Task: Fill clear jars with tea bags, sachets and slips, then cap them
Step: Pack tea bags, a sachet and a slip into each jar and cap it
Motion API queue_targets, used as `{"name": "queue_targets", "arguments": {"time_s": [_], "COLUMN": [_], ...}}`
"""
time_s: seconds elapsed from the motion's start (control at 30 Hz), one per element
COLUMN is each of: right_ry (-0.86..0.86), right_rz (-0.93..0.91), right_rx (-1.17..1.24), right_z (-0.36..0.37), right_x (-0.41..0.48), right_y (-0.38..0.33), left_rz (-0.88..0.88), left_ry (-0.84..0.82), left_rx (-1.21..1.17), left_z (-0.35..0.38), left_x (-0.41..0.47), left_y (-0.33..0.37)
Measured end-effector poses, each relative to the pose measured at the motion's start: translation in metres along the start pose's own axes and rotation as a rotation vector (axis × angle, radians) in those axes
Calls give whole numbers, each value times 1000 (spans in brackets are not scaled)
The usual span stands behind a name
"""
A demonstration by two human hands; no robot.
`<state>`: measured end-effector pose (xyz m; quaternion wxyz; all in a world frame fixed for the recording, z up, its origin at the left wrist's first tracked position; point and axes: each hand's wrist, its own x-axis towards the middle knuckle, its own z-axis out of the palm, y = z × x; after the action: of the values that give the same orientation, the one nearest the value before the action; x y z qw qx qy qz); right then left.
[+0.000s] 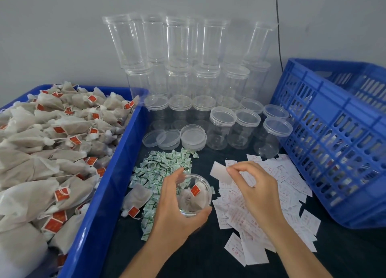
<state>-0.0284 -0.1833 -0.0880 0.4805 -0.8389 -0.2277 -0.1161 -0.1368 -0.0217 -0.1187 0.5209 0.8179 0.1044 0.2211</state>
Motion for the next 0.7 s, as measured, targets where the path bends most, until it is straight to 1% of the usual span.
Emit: {"name": "queue_targets", "arguments": {"time_s": [0.03, 0.07, 0.1, 0.13, 0.23, 0.27, 0.3, 0.33, 0.37, 0.47, 0.53, 0.57, 0.6, 0.67, 0.7], "right_ry": [21, 29, 5, -64, -486, -597, -657, -676, -659, -529, -469, -484, -513, -591, -627], "right_rz": [-44, -125, -219, -304, -442, -445, -426, -402, -392, -387, -337, -302, -274, -202, -165], "right_rx": [42, 62, 54, 15, -227, -294, -319, -312, -286, -149, -82, -106, -183, -412, -472], "right_z": [-2, -2, -2, -2, 0, -1, -5, -11, -18, -45, -67, -80, -93, -118, -129], "right_x": [0, -2, -4, -6, -7, -7, -5, -3, -1, 3, 11, 15, 21, 34, 39], "right_y": [-11, -21, -30, -37, -45, -45, -46, -48, -51, -65, -72, -75, -79, -85, -88], "left_rz": [-1, -4, -9, -16, -14, 2, 26, 55, 85, 151, 189, 201, 209, 243, 276], "left_ry": [3, 4, 2, -4, -20, -22, -25, -29, -30, -52, -90, -113, -135, -177, -199], "left_rx": [-5, -17, -35, -57, -123, -128, -125, -120, -120, -164, -212, -237, -254, -256, -249], "left_z": [1, 2, 3, 3, 5, 5, 5, 5, 5, 5, 9, 12, 17, 29, 36], "left_x": [0, 0, 0, 0, 1, 3, 4, 7, 10, 23, 31, 35, 38, 45, 48], "left_y": [1, 1, 3, 5, 12, 16, 21, 27, 33, 60, 78, 88, 96, 111, 118]}}
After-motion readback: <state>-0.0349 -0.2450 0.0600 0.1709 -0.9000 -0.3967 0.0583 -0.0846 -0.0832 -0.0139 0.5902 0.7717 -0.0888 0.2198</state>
